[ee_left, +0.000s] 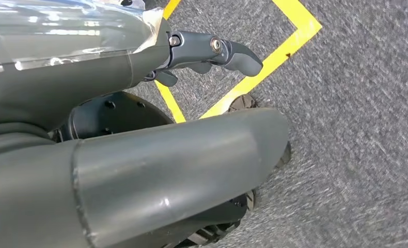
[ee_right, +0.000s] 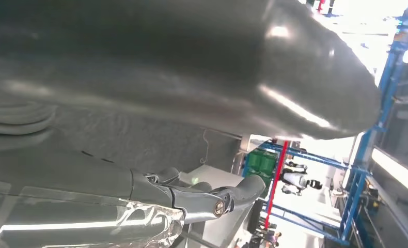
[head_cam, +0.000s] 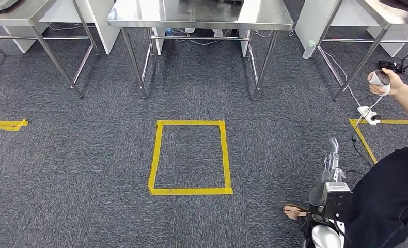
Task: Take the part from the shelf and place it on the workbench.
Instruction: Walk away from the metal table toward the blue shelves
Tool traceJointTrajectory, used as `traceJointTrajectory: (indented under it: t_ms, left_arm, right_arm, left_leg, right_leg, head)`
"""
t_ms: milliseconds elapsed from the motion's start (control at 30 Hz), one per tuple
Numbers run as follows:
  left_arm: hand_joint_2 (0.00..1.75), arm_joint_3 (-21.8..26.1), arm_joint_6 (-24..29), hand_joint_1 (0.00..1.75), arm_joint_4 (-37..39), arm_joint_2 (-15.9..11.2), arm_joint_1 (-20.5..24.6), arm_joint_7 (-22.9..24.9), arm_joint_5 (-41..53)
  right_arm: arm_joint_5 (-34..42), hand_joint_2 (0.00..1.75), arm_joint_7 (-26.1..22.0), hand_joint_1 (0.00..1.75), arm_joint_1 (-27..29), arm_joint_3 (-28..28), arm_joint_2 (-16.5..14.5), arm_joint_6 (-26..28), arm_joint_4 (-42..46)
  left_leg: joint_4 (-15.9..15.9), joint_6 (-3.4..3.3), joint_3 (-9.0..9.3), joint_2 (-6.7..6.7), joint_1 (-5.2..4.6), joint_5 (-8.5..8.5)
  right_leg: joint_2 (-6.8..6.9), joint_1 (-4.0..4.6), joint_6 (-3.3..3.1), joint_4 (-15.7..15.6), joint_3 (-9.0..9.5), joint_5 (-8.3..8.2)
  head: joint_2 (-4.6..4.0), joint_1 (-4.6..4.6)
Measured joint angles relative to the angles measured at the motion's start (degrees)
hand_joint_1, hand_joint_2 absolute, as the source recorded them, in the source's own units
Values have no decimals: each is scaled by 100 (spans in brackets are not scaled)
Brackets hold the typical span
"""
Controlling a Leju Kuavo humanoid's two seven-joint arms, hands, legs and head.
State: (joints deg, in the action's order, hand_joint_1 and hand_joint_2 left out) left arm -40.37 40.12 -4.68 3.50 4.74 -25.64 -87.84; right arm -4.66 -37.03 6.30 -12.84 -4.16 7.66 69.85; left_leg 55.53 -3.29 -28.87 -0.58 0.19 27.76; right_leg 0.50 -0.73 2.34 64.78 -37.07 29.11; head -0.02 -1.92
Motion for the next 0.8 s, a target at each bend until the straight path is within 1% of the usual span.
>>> traceJointTrajectory:
  t_ms: [33,67,100,133,167,200,233,267,300,333,367,400,433,467,500,533,567,600,633,667,700,733,767,800]
  left_arm:
    - [0,-31,-10,0,-18,-12,-1,11,17]
    - [0,-59,-20,0,-29,-21,-1,19,34]
    - [0,-89,-32,0,-37,-30,-2,22,53]
    - [0,-121,-45,0,-41,-39,-1,23,74]
    - [0,-152,-57,0,-47,-45,-1,25,99]
    - [0,-185,-67,0,-56,-57,0,26,125]
    - [0,-218,-81,0,-64,-67,1,28,150]
    - [0,-254,-96,0,-73,-80,3,30,176]
    - [0,-288,-114,0,-79,-95,5,32,199]
    - [0,-320,-133,0,-82,-104,9,38,224]
    - [0,-352,-149,0,-86,-113,15,45,246]
    - [0,-381,-163,0,-88,-122,22,57,263]
    - [0,-411,-172,0,-89,-129,27,72,276]
    - [0,-441,-177,0,-90,-135,29,89,287]
    - [0,-464,-175,0,-90,-141,28,109,292]
    - [0,-481,-170,0,-90,-143,24,124,294]
    - [0,-491,-166,0,-90,-144,20,137,287]
    - [0,-494,-159,0,-90,-144,18,142,276]
    - [0,-495,-153,0,-90,-145,17,143,267]
    - [0,-496,-149,0,-90,-147,17,144,258]
    - [0,-496,-145,0,-90,-151,18,144,255]
    - [0,-495,-143,0,-90,-158,17,144,252]
    - [0,-494,-143,0,-90,-165,18,144,249]
    - [0,-495,-143,0,-90,-169,20,144,245]
  right_arm:
    - [33,0,25,0,79,-30,-16,-61,89]
    - [53,0,42,0,146,-66,-38,-109,165]
    - [64,0,58,0,206,-107,-65,-145,240]
    - [63,0,73,0,255,-151,-94,-173,313]
    - [62,0,86,0,291,-198,-124,-194,386]
    - [59,0,97,0,316,-244,-156,-212,460]
    - [56,0,110,0,337,-287,-194,-229,536]
    - [50,0,121,0,366,-336,-239,-248,614]
    - [41,0,134,0,405,-388,-284,-268,688]
    - [27,0,150,0,455,-443,-329,-287,756]
    - [8,0,165,0,511,-503,-372,-309,826]
    - [-16,0,182,0,557,-558,-418,-335,896]
    - [-42,0,198,0,588,-611,-464,-367,965]
    - [-72,0,212,0,606,-663,-513,-409,1030]
    - [-104,0,222,0,614,-710,-559,-450,1081]
    - [-127,0,230,0,616,-752,-593,-485,1112]
    - [-148,0,237,0,618,-793,-626,-514,1127]
    - [-161,0,243,0,619,-828,-649,-533,1134]
    - [-171,0,247,0,619,-858,-667,-548,1135]
    - [-183,0,249,0,616,-885,-682,-562,1135]
    - [-192,0,250,0,612,-901,-693,-573,1135]
    - [-199,0,250,0,603,-913,-706,-582,1135]
    - [-203,0,250,0,593,-921,-715,-587,1136]
    - [-205,0,250,0,584,-927,-723,-589,1137]
  left_leg:
    - [4,-13,-51,-30,-3,-38]
    - [7,-9,-98,-66,-6,-71]
    - [12,0,-139,-107,-5,-100]
    - [18,16,-171,-155,-1,-122]
    - [30,32,-193,-205,3,-136]
    - [52,54,-211,-257,-1,-142]
    - [84,83,-226,-308,-13,-136]
    - [111,114,-235,-354,-28,-132]
    - [130,147,-240,-397,-42,-127]
    - [136,178,-239,-437,-43,-130]
    - [137,206,-239,-473,-33,-136]
    - [171,239,-253,-444,-16,-101]
    - [279,271,-297,-359,3,-3]
    - [511,300,-392,-237,20,173]
    - [856,325,-533,-99,32,397]
    - [1251,339,-696,-12,37,609]
    - [1583,347,-831,28,39,744]
    - [1746,346,-892,43,39,766]
    - [1695,334,-850,56,40,679]
    - [1423,312,-702,90,40,500]
    - [1029,280,-497,184,41,295]
    - [647,246,-302,310,45,141]
    - [356,221,-160,411,45,48]
    - [207,204,-97,477,39,23]
  right_leg:
    - [-13,-1,-8,392,-150,187]
    - [-20,-6,6,685,-246,306]
    - [-21,-14,41,809,-251,351]
    - [-16,-28,94,687,-128,306]
    - [16,-47,155,350,104,201]
    - [117,-63,204,-93,384,98]
    - [196,-65,216,-477,611,12]
    - [254,-60,189,-725,745,-35]
    - [281,-47,137,-833,788,-48]
    - [224,-30,75,-830,765,-62]
    - [174,-38,16,-829,746,-82]
    - [126,-51,-30,-832,741,-106]
    - [77,-67,-82,-837,735,-135]
    - [27,-85,-129,-843,725,-166]
    - [-23,-84,-165,-840,708,-189]
    - [-76,-76,-193,-837,681,-211]
    - [-134,-65,-205,-834,659,-226]
    - [-195,-55,-209,-832,643,-239]
    - [-258,-49,-204,-830,636,-249]
    - [-326,-46,-196,-827,636,-258]
    - [-392,-47,-184,-825,637,-265]
    - [-453,-29,-168,-815,629,-274]
    - [-507,-22,-145,-805,608,-288]
    - [-558,-20,-115,-800,575,-306]
  head:
    - [0,-10]
    - [-1,-11]
    - [-1,-11]
    - [-1,-11]
    - [-1,-10]
    - [-1,-14]
    - [-1,-15]
    - [-1,-11]
    - [-1,-8]
    - [-1,-1]
    - [-1,4]
    - [-1,5]
    - [-1,6]
    - [-1,9]
    - [-1,12]
    - [-1,13]
    - [-1,15]
    - [-1,15]
    - [-1,15]
    - [-1,15]
    - [-1,15]
    - [-1,14]
    - [-1,12]
    - [-1,11]
